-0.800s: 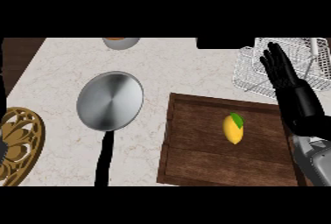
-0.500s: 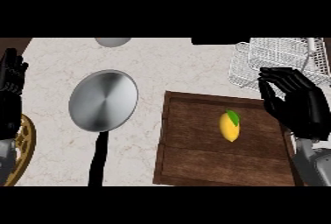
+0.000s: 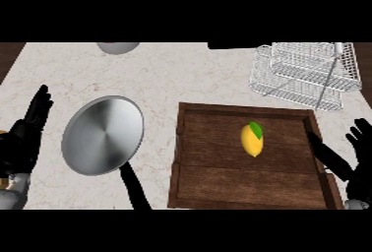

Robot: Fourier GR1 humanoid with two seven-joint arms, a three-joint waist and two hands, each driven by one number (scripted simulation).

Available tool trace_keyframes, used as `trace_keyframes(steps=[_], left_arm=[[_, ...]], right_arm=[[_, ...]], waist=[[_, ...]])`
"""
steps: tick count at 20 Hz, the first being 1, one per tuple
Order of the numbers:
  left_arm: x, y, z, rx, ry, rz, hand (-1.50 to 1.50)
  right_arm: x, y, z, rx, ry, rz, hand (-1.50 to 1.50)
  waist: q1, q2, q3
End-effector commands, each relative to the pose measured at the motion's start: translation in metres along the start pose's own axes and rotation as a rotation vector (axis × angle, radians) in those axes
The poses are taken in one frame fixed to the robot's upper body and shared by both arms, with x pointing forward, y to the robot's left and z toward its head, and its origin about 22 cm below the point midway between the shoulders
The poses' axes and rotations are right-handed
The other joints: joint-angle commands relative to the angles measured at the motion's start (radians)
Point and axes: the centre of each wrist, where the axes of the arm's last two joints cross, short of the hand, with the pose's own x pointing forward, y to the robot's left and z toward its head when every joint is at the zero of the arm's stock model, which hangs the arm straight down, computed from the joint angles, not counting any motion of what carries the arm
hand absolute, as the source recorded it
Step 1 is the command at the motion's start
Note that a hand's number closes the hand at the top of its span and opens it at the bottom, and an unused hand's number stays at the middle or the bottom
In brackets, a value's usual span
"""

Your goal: Pick the lemon from the tray and place it in the tiered basket

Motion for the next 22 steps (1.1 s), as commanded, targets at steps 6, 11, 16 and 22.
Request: trace_keyframes(steps=[6, 11, 16, 22], left_arm=[[0.005, -0.020, -0.006, -0.073, 0.000, -0.031, 0.00], [0.012, -0.023, -0.008, -0.095, 0.006, -0.015, 0.00], [0.005, -0.040, -0.019, -0.105, -0.022, -0.014, 0.00], [0.003, -0.043, -0.013, -0.098, -0.012, 0.000, 0.00]], right_arm=[[0.033, -0.040, 0.028, 0.248, 0.119, 0.406, -1.50], [0.094, -0.043, 0.021, 0.345, 0.206, 0.600, -1.50], [0.156, -0.021, 0.009, 0.305, 0.289, 0.633, -1.50], [0.158, 0.006, 0.009, 0.372, 0.433, 0.696, -1.50]], waist=[[0.046, 0.009, -0.008], [0.074, 0.004, -0.004], [0.084, 0.012, -0.002], [0.087, 0.006, 0.000]])
